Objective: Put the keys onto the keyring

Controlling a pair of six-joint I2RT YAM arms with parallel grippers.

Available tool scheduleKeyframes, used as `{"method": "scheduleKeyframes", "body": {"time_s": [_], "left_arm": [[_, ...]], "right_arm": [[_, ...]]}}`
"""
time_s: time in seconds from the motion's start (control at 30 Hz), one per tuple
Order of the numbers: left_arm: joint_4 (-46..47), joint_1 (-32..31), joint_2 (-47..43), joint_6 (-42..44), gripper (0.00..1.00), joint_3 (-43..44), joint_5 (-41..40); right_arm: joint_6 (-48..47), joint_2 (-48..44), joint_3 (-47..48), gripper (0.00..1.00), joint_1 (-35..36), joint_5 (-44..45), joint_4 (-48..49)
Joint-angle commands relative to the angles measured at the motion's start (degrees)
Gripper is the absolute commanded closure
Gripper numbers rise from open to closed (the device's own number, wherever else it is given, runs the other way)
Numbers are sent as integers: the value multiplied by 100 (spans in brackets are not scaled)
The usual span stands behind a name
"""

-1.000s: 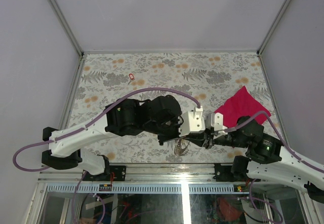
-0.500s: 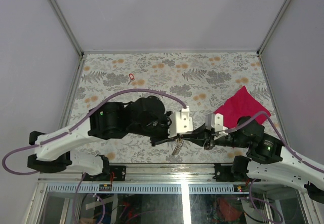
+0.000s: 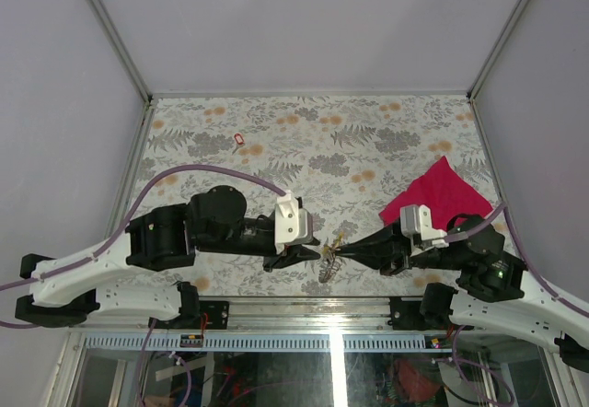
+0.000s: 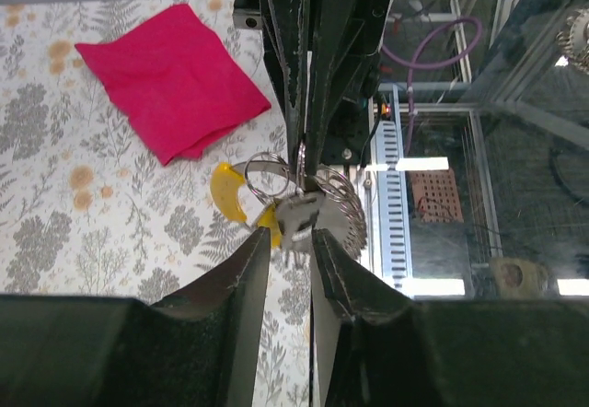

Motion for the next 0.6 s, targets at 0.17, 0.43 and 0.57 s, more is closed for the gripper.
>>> {"method": "scheduleKeyframes", "body": {"time_s": [0.17,0.43,0.57], "left_arm": [[1245,-30,-231,-150,74,-296,294],[1340,-24,-146,-171,74,-335,424],[1389,-27,-106,-185,74,-373,452]], "right_arm": [[382,-61,40,100,28,-302,1066],[450,5,36,100,28,-359,1212],[514,-27,-38,100,30,-295,1389]]}}
